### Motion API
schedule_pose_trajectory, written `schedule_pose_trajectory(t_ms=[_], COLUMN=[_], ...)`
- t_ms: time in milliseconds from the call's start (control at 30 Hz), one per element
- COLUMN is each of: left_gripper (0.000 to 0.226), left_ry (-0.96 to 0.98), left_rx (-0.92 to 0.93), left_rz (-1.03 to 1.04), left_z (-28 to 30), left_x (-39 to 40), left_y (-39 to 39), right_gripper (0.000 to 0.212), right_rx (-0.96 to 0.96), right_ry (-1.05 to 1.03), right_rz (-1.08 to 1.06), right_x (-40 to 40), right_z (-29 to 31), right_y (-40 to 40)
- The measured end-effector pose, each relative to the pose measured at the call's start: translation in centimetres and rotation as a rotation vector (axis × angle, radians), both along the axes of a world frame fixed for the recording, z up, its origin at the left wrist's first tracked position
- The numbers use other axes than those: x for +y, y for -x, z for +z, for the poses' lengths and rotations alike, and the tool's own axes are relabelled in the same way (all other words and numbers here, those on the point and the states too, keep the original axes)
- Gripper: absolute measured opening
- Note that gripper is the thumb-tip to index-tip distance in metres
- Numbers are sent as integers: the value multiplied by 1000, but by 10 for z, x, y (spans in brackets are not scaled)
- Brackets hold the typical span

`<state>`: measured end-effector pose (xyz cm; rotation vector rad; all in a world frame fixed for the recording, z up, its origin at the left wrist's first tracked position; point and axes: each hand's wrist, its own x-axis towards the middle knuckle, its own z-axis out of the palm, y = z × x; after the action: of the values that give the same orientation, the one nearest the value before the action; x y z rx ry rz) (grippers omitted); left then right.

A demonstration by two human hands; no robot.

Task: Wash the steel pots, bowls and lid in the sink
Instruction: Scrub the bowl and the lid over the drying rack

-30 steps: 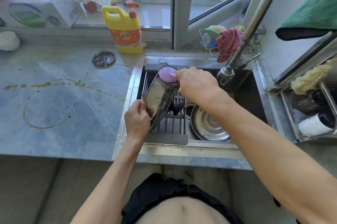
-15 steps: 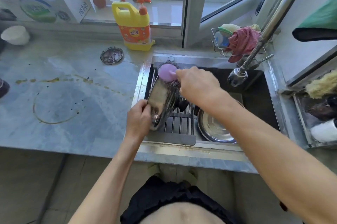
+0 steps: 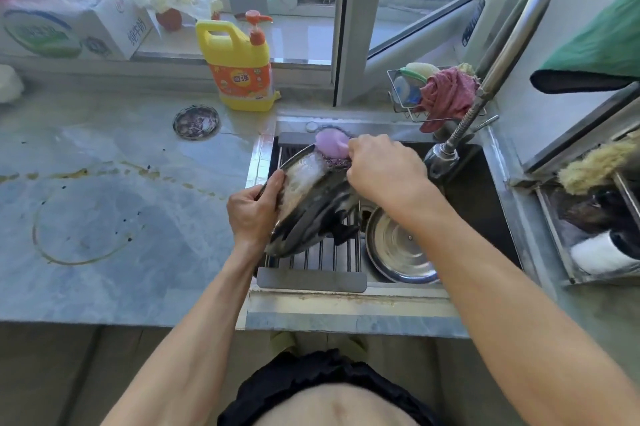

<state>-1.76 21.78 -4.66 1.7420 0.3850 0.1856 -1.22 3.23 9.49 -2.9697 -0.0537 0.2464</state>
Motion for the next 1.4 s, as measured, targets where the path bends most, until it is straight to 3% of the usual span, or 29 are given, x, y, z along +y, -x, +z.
schedule_pose_trajectory(t_ms=[67,200,333,400,467,533,633,733,867,1033,1133,1233,1400], left_gripper=[85,68,61,62,51,37,52,72,65,51,62,74,73], left_ry=[1,42,-18,-135,-352,-441,-469,-380,-228,-432,-493,-359,-71], left_rx=[-12,-10,50,70,109,119,114,37,69,127,98,98,79], left_rz=[-29,-59,-98,-167,-192,-160,-43,-24,-86,-52,13,39,55], left_z=[-2,-1,-2,10,32,52,53,28,22,64,52,21,21], left_x=[3,5,14,16,5,-20,-48,-25,12,-37,-48,-22,-3], left_y=[1,-4,-4,-5,-12,-24,-23,-12,-9,-35,-27,-7,-8], right_gripper=[32,31,30,31,27,22,22,23,23,13,20,23,15], right_rx=[19,42,61,56,46,55,94,104,68,78,105,154,87], right_ry=[57,20,71,77,32,8,0,11,-19,-25,19,27,-22], right_rz=[-42,129,-68,-3,101,123,12,-53,69,82,22,-106,115], right_x=[-5,14,-9,-1,14,18,2,-8,6,5,-7,-26,1], right_z=[2,4,9,9,9,9,10,10,6,8,7,8,6], right_y=[1,13,-14,-7,3,0,-23,-27,-10,-10,-22,-25,-3])
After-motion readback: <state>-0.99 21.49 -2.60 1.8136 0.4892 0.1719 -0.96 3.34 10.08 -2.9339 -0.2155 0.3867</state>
